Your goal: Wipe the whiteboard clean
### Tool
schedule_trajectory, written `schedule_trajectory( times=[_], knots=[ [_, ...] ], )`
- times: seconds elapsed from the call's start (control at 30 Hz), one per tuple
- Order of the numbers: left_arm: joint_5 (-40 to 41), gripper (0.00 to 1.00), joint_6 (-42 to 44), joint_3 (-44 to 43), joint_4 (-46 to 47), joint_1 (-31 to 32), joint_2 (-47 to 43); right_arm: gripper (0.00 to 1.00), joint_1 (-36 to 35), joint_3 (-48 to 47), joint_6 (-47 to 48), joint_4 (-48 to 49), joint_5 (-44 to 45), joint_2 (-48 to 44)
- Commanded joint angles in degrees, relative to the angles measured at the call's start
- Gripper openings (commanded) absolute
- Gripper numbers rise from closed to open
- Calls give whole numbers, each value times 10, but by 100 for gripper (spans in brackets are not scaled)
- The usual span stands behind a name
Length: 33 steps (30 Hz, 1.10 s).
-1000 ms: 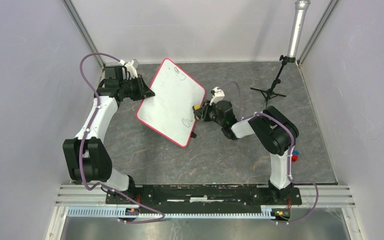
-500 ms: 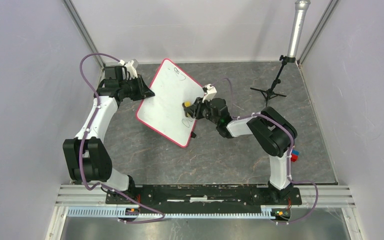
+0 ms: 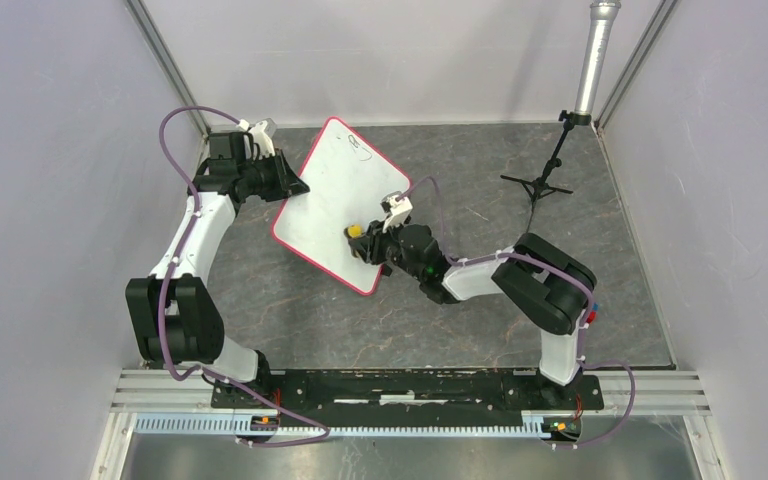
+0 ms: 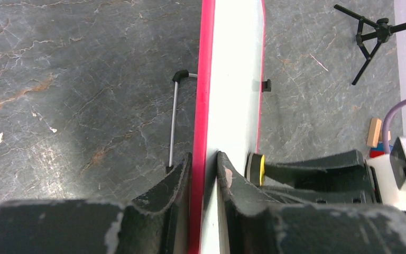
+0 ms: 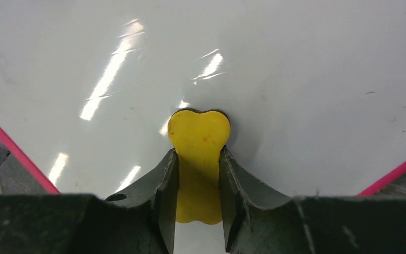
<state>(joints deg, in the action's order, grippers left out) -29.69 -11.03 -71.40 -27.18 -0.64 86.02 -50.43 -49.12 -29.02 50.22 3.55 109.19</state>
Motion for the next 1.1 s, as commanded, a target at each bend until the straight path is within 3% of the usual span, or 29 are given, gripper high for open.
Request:
schedule_trajectory(
  times=[0.0,0.13,0.27,0.53,0.93,1.07],
  knots=[
    [39,2,10,11,-46,7,13,35,-25,15,-1,10,-11,-1],
    [40,2,12,9,-47,7,15,35,20,43,-49,18,15,22],
    [40,2,11,9,-47,7,16,34,79,84,-153,78,-34,56],
    [43,2,13,7,-50,7,15,34,88,88,-147,34,-9,38],
    [41,2,13,8,-50,7,14,34,-64,19,-61,-6,31,-13],
    [41,2,14,8,-50,7,14,35,-56,46,-88,-6,59,-18]
  ],
)
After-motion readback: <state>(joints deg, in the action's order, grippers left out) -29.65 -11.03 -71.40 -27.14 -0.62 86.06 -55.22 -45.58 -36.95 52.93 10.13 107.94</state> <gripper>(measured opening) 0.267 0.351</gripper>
